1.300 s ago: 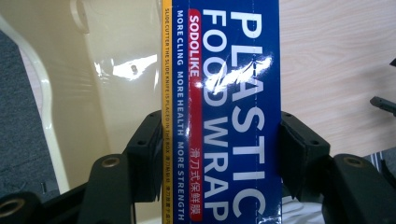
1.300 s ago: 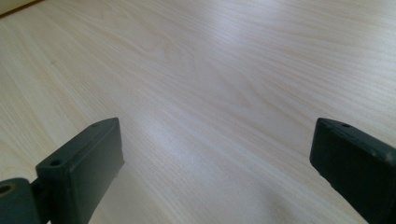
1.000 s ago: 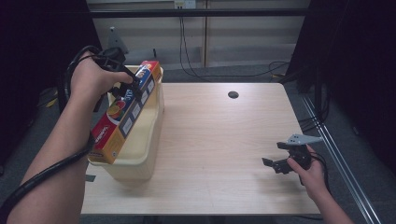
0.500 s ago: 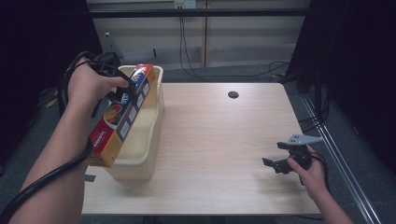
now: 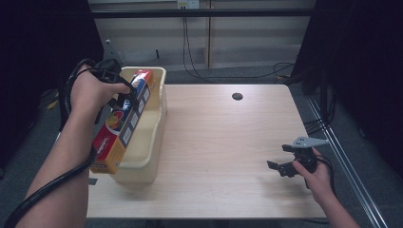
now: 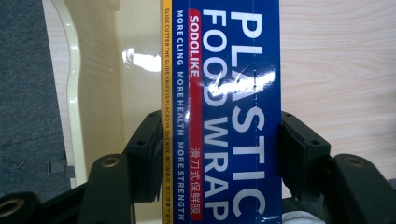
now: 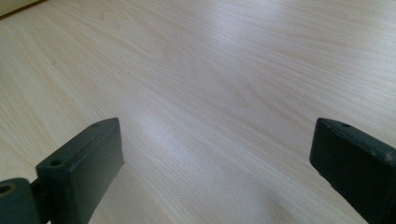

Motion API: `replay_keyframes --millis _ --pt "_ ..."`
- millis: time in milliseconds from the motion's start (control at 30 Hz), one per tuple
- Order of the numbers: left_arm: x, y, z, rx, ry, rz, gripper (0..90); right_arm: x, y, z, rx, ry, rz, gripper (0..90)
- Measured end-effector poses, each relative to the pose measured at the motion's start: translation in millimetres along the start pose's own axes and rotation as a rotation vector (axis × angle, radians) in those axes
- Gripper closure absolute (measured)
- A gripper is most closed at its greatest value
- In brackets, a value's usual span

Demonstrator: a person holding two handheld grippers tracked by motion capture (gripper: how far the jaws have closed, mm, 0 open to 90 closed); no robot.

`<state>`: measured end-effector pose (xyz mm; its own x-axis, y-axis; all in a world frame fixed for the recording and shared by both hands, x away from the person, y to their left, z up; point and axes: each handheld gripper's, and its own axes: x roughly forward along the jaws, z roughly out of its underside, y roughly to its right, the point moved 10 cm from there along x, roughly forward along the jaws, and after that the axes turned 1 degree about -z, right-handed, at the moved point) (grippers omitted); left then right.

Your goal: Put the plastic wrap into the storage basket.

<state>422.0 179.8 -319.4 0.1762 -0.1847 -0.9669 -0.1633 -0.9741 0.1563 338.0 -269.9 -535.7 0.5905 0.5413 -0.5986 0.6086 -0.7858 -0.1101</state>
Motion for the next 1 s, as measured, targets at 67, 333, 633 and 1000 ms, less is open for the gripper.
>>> replay_keyframes --millis 67,333,633,1000 --pt "0.8 0.3 0.9 -0.007 -0.004 0.002 40.9 -0.4 -0.1 -0.1 -0.002 0.001 -0.002 2.3" --pt "8.9 -5.4 3.6 -0.028 -0.010 -0.001 40.9 -0.6 0.1 0.0 0.000 0.001 0.001 2.3" --pt "16.6 -9.8 7.1 -0.038 -0.020 -0.002 40.8 -0.8 -0.1 0.1 -0.001 0.001 0.001 2.4" --pt "30.1 -14.3 12.3 -0.060 -0.033 0.007 40.7 -1.0 -0.2 -0.2 0.000 0.004 0.002 2.3"
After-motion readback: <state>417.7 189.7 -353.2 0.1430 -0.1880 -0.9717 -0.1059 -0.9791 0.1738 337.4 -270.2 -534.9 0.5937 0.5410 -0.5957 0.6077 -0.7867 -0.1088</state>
